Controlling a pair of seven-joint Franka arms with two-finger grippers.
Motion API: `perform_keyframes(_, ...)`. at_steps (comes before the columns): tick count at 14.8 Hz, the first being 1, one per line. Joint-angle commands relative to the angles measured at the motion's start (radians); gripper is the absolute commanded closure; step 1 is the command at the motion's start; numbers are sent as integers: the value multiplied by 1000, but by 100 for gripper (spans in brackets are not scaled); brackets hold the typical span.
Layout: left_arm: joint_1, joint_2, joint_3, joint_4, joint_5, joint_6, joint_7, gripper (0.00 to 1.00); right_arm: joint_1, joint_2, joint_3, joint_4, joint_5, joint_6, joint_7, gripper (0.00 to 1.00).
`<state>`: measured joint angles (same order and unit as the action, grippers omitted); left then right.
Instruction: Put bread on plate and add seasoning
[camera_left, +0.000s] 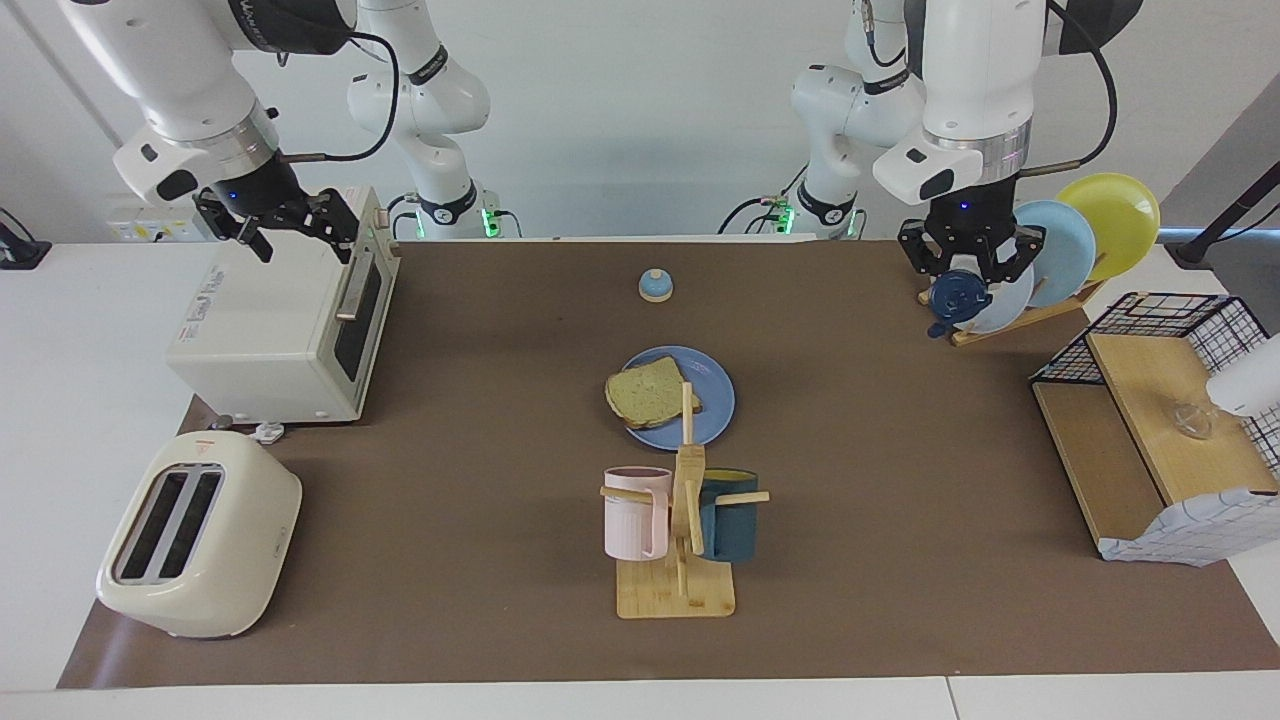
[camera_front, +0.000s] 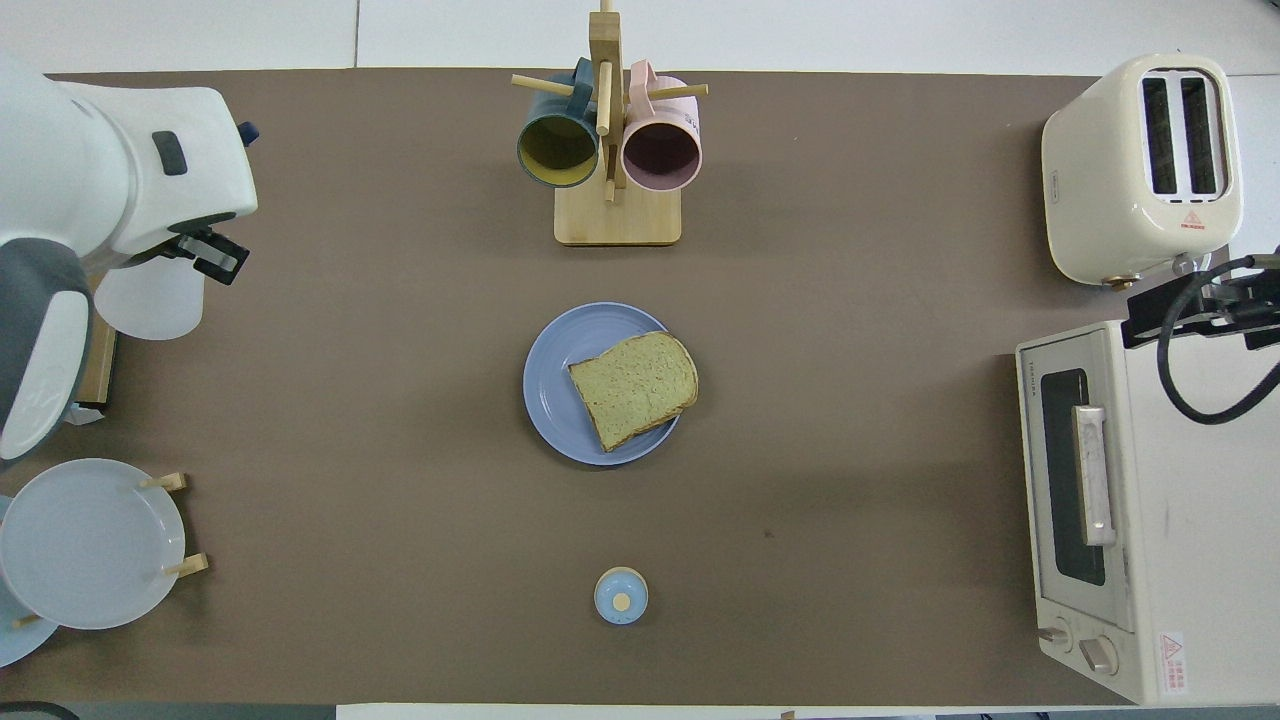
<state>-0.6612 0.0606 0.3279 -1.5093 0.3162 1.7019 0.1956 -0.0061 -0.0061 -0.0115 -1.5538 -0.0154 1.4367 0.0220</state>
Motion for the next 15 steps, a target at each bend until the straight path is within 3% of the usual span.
perform_keyframes(1, 8, -85, -3, -141, -20, 163, -146, 100, -8, -12, 1, -19, 20, 8, -11, 0)
perform_keyframes(4, 44, -136, -1, -276, -81, 351, -241, 100, -8, -12, 1, -19, 20, 8, -11, 0)
perform_keyframes(10, 118, -191, -3, -465, -239, 648, -251, 100, -8, -12, 1, -19, 20, 8, -11, 0)
perform_keyframes(15, 134, -167, -1, -554, -318, 863, -255, 100, -8, -12, 1, -19, 20, 8, -11, 0)
